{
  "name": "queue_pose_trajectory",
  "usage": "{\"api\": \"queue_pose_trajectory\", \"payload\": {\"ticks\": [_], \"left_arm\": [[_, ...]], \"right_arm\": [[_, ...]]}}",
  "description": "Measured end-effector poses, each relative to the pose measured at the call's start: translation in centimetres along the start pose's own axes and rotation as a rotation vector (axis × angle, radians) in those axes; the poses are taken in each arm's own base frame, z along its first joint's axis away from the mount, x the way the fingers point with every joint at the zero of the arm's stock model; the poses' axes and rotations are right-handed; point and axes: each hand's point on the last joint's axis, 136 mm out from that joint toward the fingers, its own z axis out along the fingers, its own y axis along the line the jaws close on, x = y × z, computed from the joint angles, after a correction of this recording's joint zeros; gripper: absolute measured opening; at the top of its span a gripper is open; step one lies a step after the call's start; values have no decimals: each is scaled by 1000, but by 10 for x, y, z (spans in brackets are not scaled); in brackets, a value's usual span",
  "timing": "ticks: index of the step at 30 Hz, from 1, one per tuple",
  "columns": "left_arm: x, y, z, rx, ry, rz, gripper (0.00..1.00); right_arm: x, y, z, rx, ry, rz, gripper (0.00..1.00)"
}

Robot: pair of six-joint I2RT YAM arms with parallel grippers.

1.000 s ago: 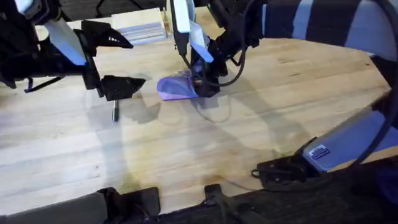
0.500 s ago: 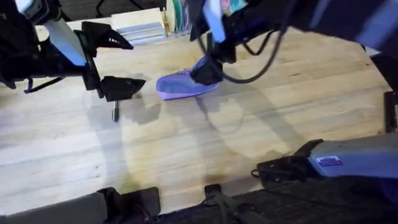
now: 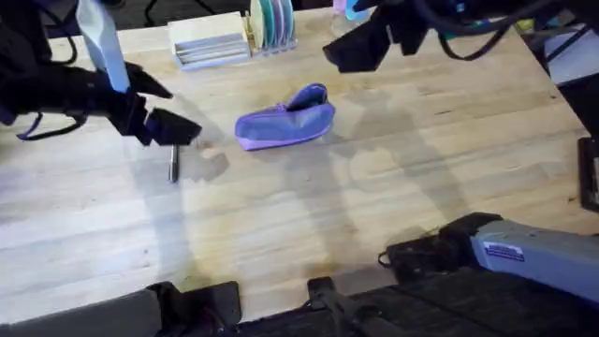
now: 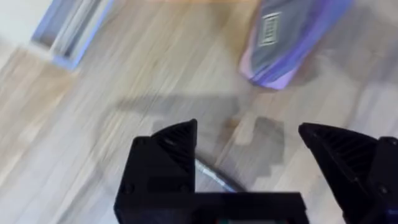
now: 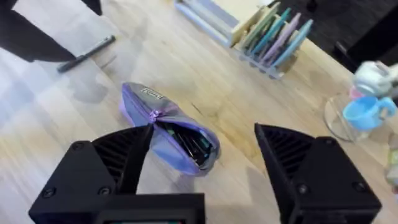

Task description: Unzip the bag, pick up the pens from the table one at a time and place them inside, then zip the bag closed.

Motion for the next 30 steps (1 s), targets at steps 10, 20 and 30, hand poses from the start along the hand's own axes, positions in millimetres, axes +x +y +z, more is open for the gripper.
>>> {"api": "queue_pose_trajectory", "payload": {"ticks": [10,20,30], "left_arm": [[30,45,-10,-273,154,-427,995],[53,53,-19,-409,219,-723,993],[52,54,-18,-434,230,-734,995]], "right_arm": [[-1,-4,-6,18,-10,47,998],[-1,-4,-6,18,-10,54,998],[4,-2,-6,11,8,64,998]]}}
